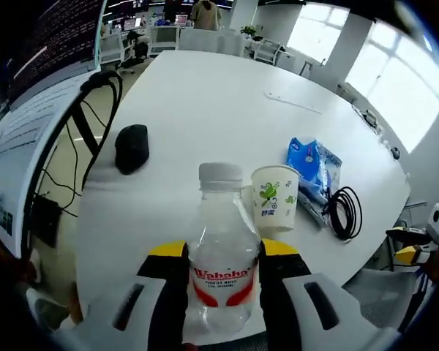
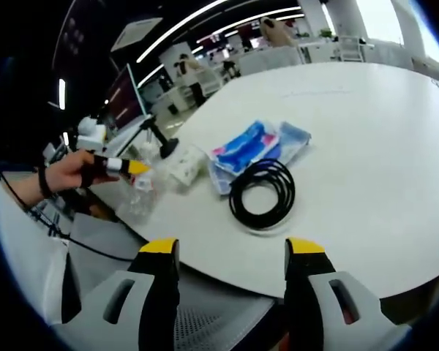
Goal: Arrange the tabletop items into an orderly group along one side of the table until the central work area is clear of visible clutter.
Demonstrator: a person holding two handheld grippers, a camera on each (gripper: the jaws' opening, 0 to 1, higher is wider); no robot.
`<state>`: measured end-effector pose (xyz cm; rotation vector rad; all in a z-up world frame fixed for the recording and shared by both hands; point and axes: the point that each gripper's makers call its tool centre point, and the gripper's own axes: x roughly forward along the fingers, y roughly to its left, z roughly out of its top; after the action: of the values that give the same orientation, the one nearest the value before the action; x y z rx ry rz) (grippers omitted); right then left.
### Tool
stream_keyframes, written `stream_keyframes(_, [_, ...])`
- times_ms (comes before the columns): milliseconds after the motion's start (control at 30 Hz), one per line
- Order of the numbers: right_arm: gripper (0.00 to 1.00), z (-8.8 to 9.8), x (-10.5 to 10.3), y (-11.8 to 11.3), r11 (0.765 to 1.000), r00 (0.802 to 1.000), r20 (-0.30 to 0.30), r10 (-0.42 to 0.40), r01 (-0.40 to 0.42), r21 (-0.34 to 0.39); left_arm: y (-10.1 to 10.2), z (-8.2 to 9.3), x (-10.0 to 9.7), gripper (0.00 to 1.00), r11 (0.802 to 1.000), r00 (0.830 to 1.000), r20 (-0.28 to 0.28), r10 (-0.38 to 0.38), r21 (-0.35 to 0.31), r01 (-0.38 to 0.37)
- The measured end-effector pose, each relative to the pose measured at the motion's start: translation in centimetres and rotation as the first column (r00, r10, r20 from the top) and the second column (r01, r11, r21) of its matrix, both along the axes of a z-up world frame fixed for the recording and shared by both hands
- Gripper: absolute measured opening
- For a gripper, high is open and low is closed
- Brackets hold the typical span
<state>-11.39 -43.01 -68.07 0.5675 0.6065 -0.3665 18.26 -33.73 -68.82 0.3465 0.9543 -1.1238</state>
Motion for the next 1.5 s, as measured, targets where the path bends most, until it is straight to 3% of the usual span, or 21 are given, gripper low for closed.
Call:
stream_keyframes(233, [0.57,0.5,0.6,-0.2,1.0,1.0,0.013,0.012,-0.012,-0.003,0.8,1.0,-0.1,0.36,0.998,0.999,0.042,-0.005,-0.055,0.008])
stream_keyframes(367, [0.57,0.4,0.7,-0.5,1.0,1.0,0.016,0.012,-0.012,-0.003,1.6,1.6,-0.3,0.36,0.997,0.996,0.085,-0.015,-0.071,0.021])
stream_keyframes(767, [0.57,0.9,1.4,-1.0,1.0,0.999,0.042,0.012,-0.012,0.006,3.8,2.1,-1.6,0.36,0.994,0.99,0.139,0.002,-0.108,0.013])
stream_keyframes(1033, [0.56,0.3,1.6,-0.5,0.999,0.999,0.032,0.032,-0.033,0.019,5.4,2.2,-2.5,0.36,0.997,0.987,0.159,0.013,-0.074,-0.001])
stream_keyframes(1233, [0.56,0.0,1.7,-0.1,0.998,0.999,0.027,0.047,-0.048,0.031,6.5,1.4,-3.3,0.36,0.998,0.973,0.229,-0.019,-0.052,0.032])
stream_keyframes(1500, [0.56,0.0,1.8,0.0,0.998,0.998,0.027,0.056,-0.057,0.035,6.6,1.5,-3.4,0.36,0.996,0.969,0.246,0.025,-0.094,-0.002])
